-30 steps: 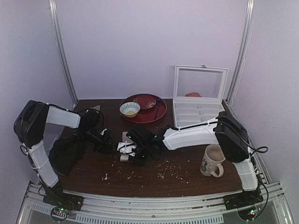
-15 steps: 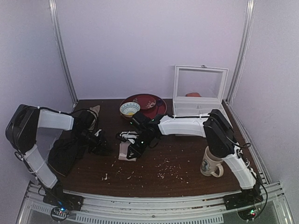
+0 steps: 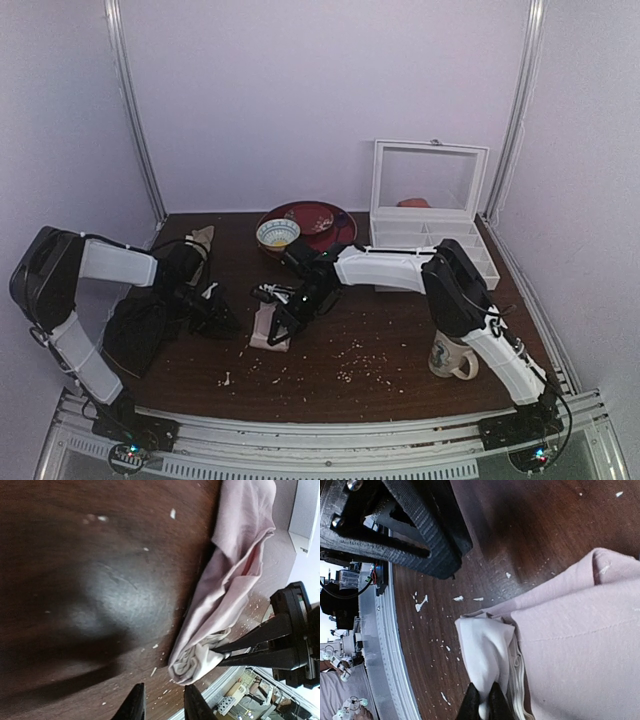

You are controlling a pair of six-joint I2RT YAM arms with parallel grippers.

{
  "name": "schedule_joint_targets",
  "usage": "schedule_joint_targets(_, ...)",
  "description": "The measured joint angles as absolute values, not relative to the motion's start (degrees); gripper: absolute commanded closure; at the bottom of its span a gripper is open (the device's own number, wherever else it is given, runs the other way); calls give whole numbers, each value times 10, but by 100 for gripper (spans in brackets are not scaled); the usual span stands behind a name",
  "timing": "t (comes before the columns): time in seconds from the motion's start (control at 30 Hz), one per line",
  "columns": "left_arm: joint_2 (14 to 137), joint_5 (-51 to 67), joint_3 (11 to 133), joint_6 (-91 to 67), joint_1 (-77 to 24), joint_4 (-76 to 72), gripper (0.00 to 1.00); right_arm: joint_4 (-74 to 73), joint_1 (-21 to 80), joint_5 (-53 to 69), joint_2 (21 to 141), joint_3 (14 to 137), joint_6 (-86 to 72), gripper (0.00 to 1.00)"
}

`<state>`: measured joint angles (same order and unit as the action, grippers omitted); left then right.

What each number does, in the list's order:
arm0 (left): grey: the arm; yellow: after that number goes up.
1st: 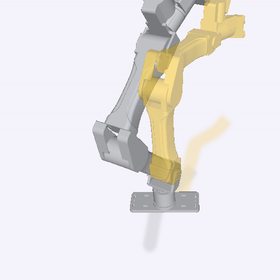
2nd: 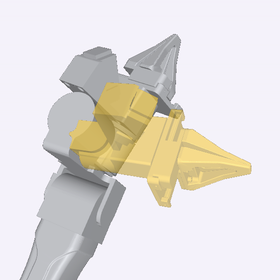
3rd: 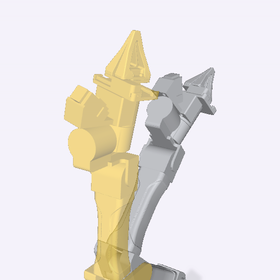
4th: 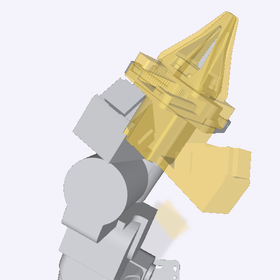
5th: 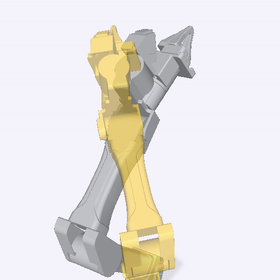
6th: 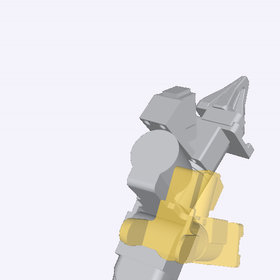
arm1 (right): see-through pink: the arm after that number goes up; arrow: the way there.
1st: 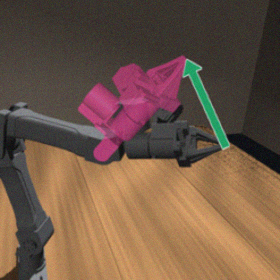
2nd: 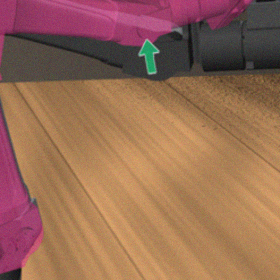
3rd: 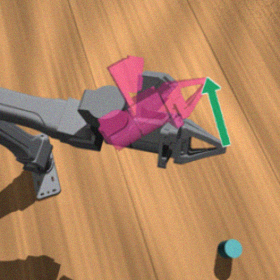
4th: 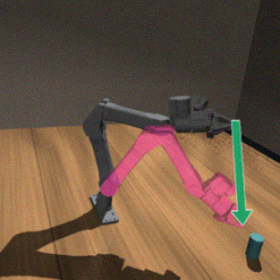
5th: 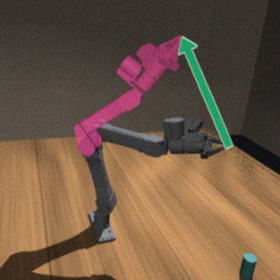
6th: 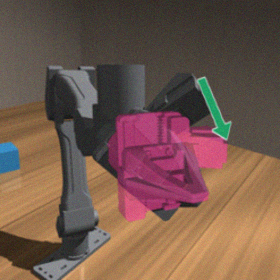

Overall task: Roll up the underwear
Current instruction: Roll the underwear at the center of the board.

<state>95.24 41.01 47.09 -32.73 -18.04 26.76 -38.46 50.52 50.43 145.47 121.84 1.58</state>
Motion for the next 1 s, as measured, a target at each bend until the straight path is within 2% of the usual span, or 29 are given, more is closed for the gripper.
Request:
schedule_joint_targets(0.23,952,416,465,-330,-215,225,62,-405,505,542,1467,1229,0,100)
schedule_joint_targets(1.0,961,429,425,-328,-270,130,62,-408,505,545,1467,1227,-10,100)
